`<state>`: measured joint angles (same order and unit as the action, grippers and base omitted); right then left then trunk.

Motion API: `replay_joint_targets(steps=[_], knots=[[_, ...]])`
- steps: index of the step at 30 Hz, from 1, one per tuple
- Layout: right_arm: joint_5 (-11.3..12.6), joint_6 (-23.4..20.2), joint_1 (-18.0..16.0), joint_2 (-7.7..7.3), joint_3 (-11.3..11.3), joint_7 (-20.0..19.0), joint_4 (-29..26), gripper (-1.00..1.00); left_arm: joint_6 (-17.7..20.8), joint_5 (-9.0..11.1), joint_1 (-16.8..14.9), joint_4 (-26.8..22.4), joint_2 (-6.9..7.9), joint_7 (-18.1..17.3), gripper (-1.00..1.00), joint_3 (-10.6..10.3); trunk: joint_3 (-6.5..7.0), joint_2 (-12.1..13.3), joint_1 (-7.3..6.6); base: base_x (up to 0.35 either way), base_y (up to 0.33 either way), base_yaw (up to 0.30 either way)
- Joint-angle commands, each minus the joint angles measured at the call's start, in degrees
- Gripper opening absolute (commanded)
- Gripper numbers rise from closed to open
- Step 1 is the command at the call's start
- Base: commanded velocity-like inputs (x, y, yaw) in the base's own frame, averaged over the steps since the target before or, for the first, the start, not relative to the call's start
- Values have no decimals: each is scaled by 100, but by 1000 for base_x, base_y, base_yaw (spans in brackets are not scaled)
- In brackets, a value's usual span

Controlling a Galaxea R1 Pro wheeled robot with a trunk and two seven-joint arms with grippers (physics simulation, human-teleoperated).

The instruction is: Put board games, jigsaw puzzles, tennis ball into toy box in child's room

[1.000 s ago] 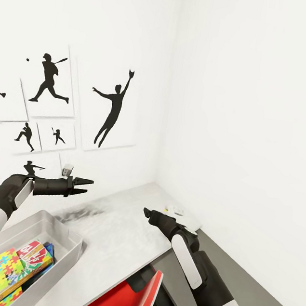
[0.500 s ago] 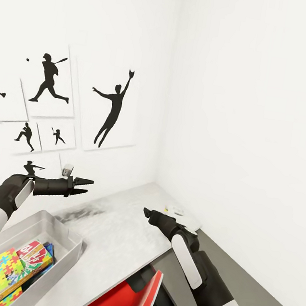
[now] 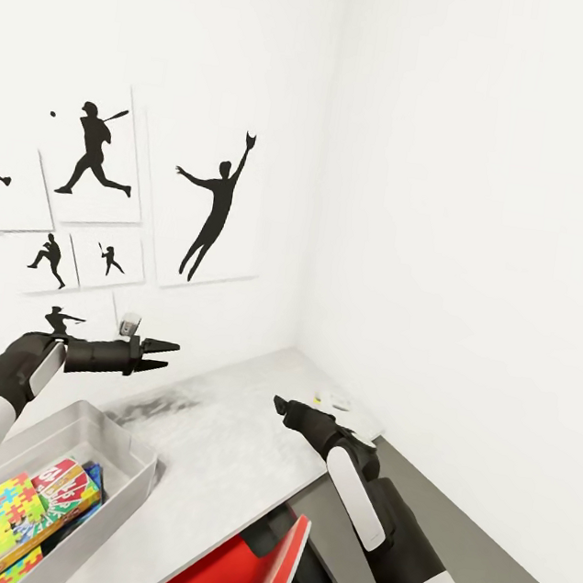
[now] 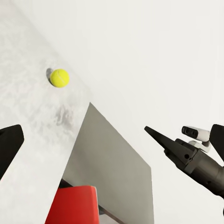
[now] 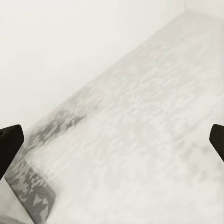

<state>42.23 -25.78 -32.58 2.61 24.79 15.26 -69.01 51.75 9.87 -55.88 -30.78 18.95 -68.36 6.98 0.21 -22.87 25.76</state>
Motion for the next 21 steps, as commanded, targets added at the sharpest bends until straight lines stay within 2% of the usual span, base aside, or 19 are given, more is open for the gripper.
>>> replay_joint_targets(steps=[1, 21], knots=[[65, -9, -3, -2, 9, 56, -7, 100, 37, 15, -1, 2, 1, -7, 100, 3, -3, -5, 2, 0, 0, 0], [87, -18, -3, -1, 9, 77, -62, 100, 37, 15, -1, 2, 3, -23, 100, 5, -3, -5, 2, 0, 0, 0]])
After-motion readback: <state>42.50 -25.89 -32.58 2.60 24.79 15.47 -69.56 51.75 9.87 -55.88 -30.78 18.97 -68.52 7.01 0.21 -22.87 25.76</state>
